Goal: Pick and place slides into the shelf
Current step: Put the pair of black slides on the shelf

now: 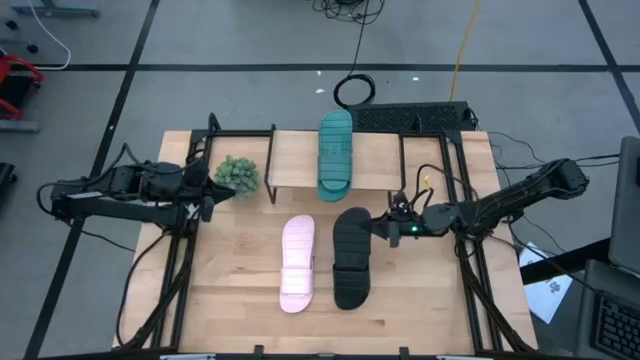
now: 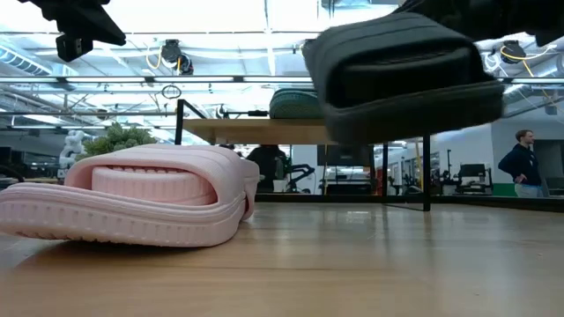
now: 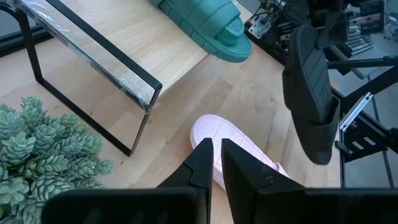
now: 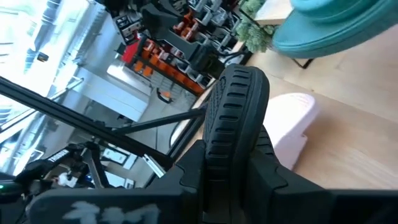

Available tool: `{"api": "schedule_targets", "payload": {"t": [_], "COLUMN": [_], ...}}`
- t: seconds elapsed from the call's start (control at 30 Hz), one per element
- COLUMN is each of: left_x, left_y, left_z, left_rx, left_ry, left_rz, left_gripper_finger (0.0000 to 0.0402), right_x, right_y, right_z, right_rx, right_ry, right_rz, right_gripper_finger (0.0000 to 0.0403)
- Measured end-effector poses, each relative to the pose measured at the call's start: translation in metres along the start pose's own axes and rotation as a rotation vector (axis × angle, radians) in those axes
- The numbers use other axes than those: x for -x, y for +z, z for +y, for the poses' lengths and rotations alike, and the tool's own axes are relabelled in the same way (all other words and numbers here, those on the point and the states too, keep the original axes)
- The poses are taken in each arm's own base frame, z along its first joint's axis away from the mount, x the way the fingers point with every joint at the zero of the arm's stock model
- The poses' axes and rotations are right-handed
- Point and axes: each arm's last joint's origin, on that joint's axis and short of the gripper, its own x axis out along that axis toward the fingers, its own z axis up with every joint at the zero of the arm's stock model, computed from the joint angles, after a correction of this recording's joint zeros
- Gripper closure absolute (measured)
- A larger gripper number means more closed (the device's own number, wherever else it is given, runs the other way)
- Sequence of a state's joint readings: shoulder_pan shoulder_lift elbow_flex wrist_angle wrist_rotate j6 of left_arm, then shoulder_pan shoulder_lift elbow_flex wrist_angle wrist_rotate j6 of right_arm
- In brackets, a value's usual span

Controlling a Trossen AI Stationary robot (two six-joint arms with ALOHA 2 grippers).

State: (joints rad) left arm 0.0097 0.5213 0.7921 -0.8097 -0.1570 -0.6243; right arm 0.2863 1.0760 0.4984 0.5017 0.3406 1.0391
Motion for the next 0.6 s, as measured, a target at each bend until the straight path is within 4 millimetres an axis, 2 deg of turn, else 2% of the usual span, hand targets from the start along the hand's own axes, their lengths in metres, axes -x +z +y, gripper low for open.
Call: {"api": "schedule_targets", "payload": {"t": [0.33,0.6], "left_x": [0.000,0.000], "left_y": [0.000,0.000], "left_z": [0.000,0.000], "left_rx": [0.012,0.020], "left_ry": [0.000,-0.004], "left_rz": [0.000,-0.004], "left_gripper_finger": [0.0369,0.0369], "right_x": [0.049,0.089], "right_y": [0.032,0.056], "right_z": [0.013,0.010], "right_rx": [-0.042,-0.058], "right_ry": [0.055,0.081], "right_rz": [-0.060,-0.149], "right_gripper_finger": [0.0350,0.0350]}}
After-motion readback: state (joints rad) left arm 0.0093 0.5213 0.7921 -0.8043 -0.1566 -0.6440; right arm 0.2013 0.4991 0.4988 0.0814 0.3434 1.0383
